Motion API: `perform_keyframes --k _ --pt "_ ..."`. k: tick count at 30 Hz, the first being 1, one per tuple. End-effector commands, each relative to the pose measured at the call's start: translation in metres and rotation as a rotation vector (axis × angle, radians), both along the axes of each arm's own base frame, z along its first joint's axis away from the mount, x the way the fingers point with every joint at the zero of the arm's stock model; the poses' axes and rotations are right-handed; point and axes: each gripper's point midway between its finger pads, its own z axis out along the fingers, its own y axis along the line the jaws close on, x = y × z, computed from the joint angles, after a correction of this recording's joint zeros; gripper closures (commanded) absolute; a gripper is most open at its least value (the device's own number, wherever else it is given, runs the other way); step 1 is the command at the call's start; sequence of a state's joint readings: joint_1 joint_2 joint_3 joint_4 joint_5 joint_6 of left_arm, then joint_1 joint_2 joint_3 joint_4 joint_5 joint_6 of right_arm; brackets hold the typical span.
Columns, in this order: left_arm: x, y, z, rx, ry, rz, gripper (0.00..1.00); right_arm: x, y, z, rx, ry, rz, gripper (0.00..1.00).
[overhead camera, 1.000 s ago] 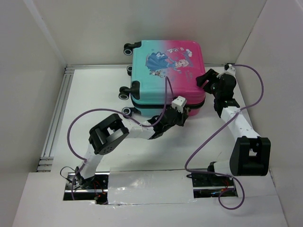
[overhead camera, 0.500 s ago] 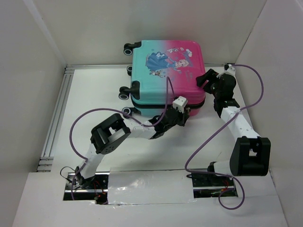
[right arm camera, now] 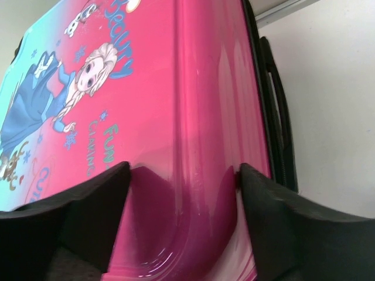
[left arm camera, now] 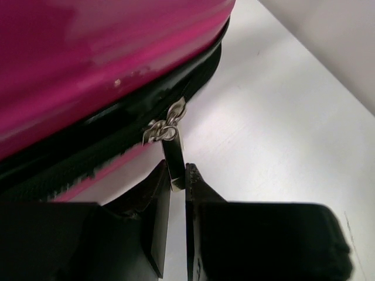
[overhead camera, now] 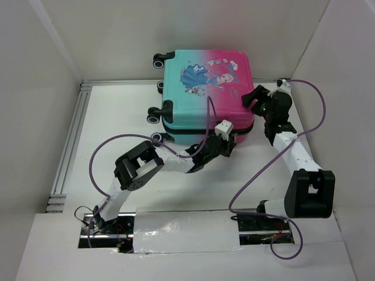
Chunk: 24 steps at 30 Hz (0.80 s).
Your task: Pack the luggage
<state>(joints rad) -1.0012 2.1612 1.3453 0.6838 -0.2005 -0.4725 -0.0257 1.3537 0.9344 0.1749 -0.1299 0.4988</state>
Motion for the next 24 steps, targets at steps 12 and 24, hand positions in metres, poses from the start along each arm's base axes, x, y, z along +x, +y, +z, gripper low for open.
perform_keyframes --k 12,24 --pt "-0.060 0.044 0.072 0.026 -0.009 -0.028 0.08 -0.035 0.030 0.042 -0.066 0.084 0.123 0.00" --pt "-0.087 0.184 0.138 0.083 0.042 0.183 0.01 -0.123 0.018 0.116 -0.117 -0.136 0.072 0.00"
